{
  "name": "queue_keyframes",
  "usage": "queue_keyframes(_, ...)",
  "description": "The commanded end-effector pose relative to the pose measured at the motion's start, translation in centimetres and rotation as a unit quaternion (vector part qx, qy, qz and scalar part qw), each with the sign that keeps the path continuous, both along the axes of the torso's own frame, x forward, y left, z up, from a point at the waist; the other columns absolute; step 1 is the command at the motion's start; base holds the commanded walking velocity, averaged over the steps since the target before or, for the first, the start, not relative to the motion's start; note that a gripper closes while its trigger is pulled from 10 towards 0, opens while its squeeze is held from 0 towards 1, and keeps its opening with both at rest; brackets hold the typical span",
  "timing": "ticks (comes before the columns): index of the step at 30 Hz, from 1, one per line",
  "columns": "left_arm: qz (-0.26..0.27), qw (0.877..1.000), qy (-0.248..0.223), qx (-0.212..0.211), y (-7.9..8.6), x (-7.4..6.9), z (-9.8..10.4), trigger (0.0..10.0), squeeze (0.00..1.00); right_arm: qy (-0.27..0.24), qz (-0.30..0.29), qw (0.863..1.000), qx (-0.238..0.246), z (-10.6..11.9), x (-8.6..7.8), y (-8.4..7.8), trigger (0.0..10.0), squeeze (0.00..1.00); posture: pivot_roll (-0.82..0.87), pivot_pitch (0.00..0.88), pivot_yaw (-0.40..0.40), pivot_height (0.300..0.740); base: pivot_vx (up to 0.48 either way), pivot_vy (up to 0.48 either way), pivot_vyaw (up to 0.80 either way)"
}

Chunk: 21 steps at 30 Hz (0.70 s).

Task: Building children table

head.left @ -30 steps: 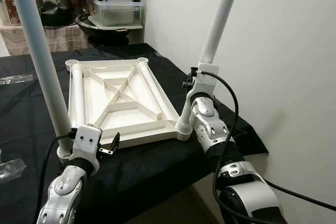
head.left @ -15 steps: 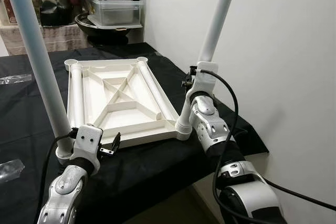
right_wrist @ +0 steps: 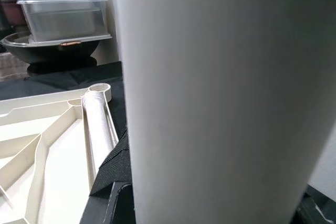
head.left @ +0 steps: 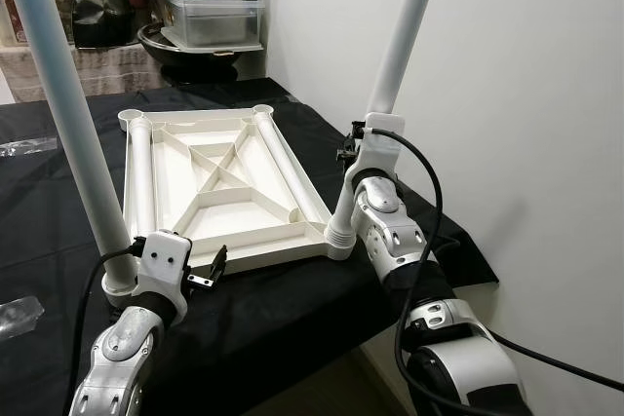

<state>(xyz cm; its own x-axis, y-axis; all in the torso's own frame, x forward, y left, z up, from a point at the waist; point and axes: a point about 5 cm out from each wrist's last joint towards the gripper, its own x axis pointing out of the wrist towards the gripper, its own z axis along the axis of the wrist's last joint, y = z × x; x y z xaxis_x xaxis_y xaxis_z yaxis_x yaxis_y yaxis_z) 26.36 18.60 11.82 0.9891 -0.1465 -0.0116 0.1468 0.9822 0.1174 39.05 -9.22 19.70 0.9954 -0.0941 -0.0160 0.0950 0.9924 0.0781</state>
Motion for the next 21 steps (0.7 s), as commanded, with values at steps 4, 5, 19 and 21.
queue_keyframes(4,-0.009,1.000,-0.009,-0.007,-0.41,0.09,0.37,10.0,0.00,0.070,-0.010,0.997,-0.021,-3.27,-0.49,-0.80,10.0,0.00,0.03,0.000,-0.117,0.740,0.262,0.000,0.00)
queue_keyframes(5,-0.009,1.000,-0.009,-0.007,-0.41,0.09,0.37,10.0,0.00,0.070,-0.010,0.997,-0.021,-3.27,-0.49,-0.80,10.0,0.00,0.03,0.000,-0.117,0.740,0.262,0.000,0.00)
queue_keyframes(19,-0.020,1.000,-0.013,-0.012,-0.69,-0.06,0.47,10.0,0.00,0.071,-0.005,0.997,-0.019,-3.26,-0.57,-0.69,10.0,0.00,0.03,0.000,-0.116,0.740,0.061,0.000,0.00)
queue_keyframes(21,-0.020,1.000,-0.013,-0.012,-0.69,-0.06,0.47,10.0,0.00,0.071,-0.005,0.997,-0.019,-3.26,-0.57,-0.69,10.0,0.00,0.03,0.000,-0.116,0.740,0.000,0.000,0.00)
